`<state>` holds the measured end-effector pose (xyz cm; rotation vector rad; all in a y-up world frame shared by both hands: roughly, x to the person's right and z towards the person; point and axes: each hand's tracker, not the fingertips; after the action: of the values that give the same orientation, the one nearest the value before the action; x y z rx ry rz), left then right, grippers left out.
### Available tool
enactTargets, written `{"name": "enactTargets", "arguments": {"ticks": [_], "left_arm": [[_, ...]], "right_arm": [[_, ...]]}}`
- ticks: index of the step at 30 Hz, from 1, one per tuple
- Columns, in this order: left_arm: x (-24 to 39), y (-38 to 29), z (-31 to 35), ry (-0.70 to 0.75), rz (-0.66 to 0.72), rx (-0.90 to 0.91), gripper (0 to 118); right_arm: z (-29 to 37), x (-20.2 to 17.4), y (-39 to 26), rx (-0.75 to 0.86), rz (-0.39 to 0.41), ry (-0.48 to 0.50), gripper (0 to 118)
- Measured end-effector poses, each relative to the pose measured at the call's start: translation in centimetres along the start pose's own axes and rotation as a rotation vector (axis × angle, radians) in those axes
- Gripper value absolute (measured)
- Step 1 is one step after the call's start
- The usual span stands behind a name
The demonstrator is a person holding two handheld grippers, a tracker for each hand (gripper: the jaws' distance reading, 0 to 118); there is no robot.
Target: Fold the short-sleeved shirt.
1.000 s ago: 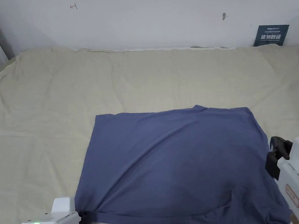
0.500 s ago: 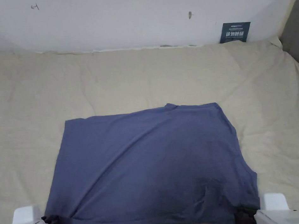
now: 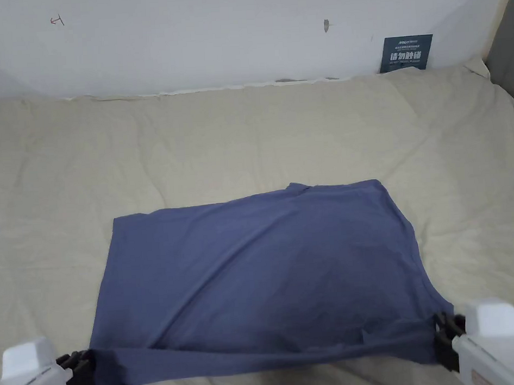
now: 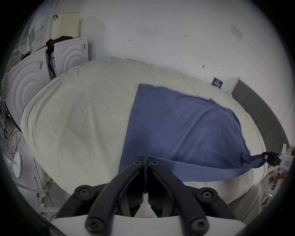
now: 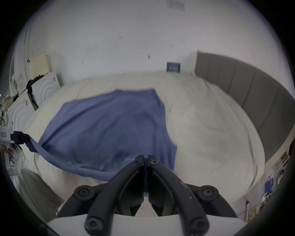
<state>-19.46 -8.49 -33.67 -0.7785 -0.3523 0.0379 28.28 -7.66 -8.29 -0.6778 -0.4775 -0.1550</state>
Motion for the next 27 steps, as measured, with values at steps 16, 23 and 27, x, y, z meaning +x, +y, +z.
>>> {"name": "enactTargets", "arguments": {"ticks": [16,23,27], "left_arm": [[2.9,9.5,-16.8,0.091,-0.100,-0.149,3],[3.8,8.2,-19.9,0.133,-0.129,-0.219,6],[4.0,8.9,-18.3,0.111,-0.126,-0.210,25]], "right_arm": [[-19.9,-0.1,10.3,-0.197,-0.134,-0.084,5],[-24.5,-0.2,7.2,-0.332,-0.184,-0.096,6],[-22.3,-1.1,8.6,-0.315,-0.099,-0.111,21]]}}
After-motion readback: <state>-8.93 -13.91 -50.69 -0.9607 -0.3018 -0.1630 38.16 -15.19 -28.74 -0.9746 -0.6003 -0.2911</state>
